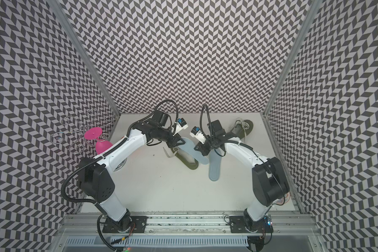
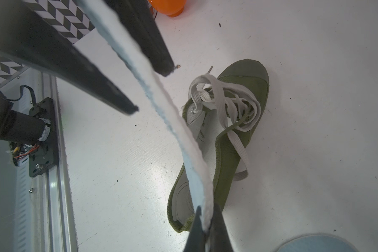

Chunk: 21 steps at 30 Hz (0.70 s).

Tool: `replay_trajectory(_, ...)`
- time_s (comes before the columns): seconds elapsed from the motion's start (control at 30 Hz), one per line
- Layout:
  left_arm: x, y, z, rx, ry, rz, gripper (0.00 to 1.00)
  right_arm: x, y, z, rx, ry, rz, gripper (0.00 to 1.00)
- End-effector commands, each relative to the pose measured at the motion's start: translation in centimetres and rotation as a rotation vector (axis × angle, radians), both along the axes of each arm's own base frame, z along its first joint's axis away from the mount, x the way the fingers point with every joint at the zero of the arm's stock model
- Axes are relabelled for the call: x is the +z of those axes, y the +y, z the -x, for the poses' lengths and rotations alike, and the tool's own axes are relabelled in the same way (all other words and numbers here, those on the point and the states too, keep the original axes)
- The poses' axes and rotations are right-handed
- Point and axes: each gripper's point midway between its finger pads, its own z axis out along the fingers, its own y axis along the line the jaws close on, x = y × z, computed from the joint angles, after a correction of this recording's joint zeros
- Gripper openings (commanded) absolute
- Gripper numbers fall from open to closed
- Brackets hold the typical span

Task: Insert the insole into the shoe
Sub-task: Pick up the insole from the center of the board.

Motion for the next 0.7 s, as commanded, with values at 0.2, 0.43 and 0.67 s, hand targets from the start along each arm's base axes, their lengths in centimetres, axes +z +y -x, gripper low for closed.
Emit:
replay_trajectory(0.2,1.1,-0.4,0.8,-0.035,-0.018,0.027,0.11,2.6,0.8,0.3,0.034,-0.073,-0.067,0.00)
replay_trajectory(0.43,2.0,-0.6,1.0,-0.023,-0.026,0.032,0.00,3.1,0.6,0.8,0.039,-0.097,-0.087,0.21)
replay_trajectory(0.67,3.2,-3.2,3.8,-0.113,-0.006,0.036,0.00,3.6,0.9,0.7,0.042,-0.180,-0.136,0.64)
